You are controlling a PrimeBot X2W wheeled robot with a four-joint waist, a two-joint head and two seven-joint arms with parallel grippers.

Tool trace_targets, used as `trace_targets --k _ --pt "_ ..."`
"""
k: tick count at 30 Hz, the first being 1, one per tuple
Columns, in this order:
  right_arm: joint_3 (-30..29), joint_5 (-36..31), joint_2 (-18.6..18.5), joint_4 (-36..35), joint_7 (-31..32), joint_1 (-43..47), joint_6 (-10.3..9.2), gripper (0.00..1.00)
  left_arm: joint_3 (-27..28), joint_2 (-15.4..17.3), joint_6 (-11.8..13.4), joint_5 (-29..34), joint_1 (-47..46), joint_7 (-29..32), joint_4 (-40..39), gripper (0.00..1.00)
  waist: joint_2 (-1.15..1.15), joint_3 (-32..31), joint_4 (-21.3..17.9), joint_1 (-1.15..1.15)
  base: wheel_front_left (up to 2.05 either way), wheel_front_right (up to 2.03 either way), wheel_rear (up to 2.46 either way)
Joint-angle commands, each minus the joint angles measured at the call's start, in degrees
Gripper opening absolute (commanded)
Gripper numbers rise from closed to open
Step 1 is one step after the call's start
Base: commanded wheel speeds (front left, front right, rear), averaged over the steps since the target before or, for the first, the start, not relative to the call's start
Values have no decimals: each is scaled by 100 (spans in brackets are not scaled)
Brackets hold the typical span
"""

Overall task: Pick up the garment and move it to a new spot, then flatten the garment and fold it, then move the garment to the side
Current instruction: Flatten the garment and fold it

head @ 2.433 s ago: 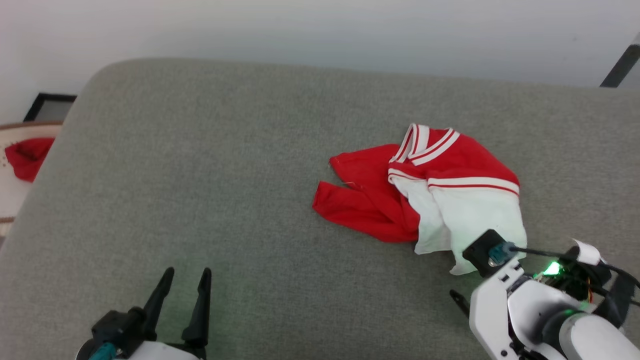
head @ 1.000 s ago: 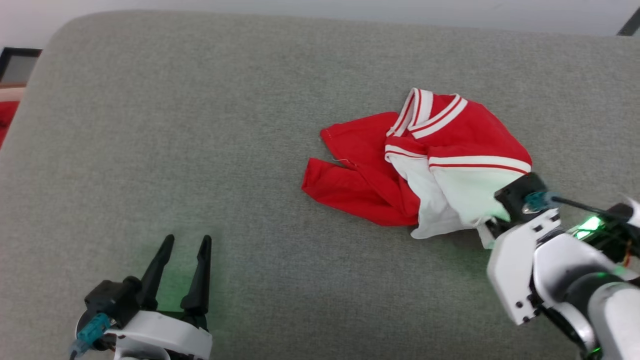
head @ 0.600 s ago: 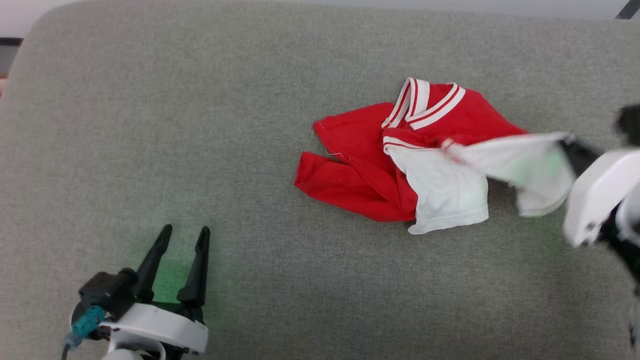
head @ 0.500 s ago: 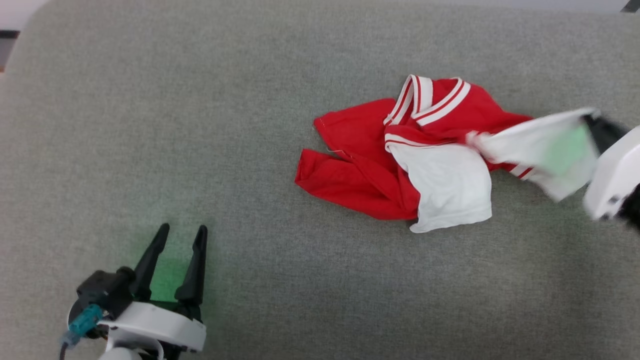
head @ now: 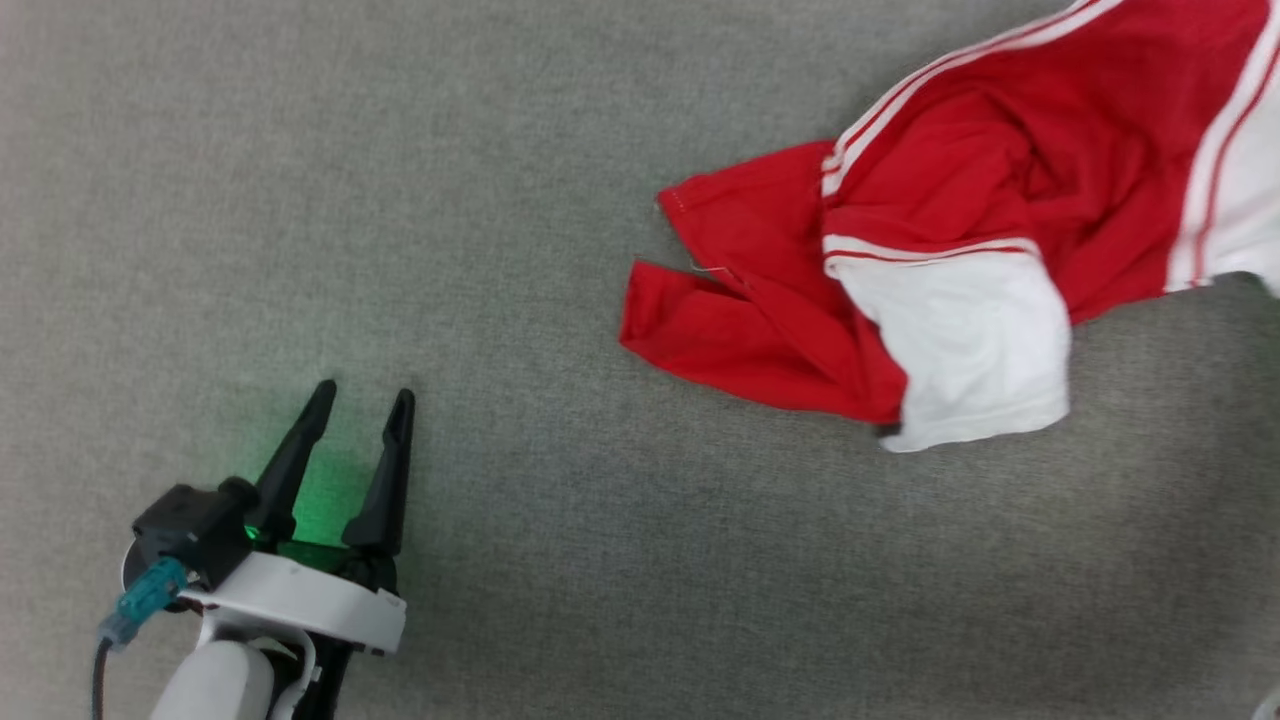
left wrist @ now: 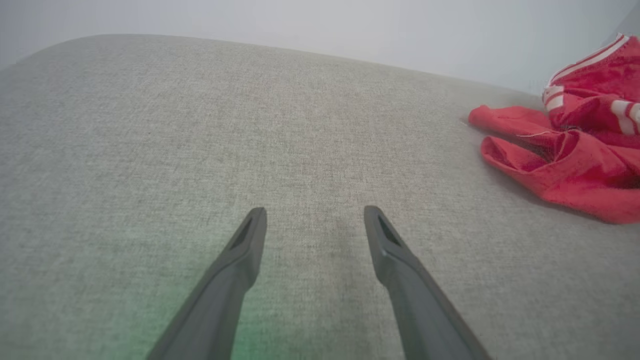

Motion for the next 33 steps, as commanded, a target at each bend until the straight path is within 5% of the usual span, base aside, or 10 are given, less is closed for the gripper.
trace_targets --k 1,14,16,17,24,33 --pt "-157 -188 39 98 -143 -151 -6 0 -16 24 -14 -21 -62 1 -19 100 0 161 137 0 0 0 0" --pt "-1058 -1631 315 1249 -1045 -711 -4 0 -141 121 -14 -57 -256 1 -8 100 0 269 163 0 0 0 0" --pt "-1025 -1684 331 1377 -1236 -705 -4 44 -156 139 -14 -50 -260 1 -1 100 0 178 127 0 0 0 0" --pt "-999 -1661 328 1438 -1333 -680 -4 100 -165 154 -14 -53 -261 1 4 100 0 118 112 0 0 0 0" --pt "-178 -1156 81 1768 -2040 -260 -6 100 -189 398 -14 -154 -244 1 -48 100 0 -372 -60 0 0 0 0" --pt "2354 803 -107 551 -2847 1500 -6 100 -685 1349 -14 -607 -607 60 -30 100 0 -1203 -551 0 0 0 0"
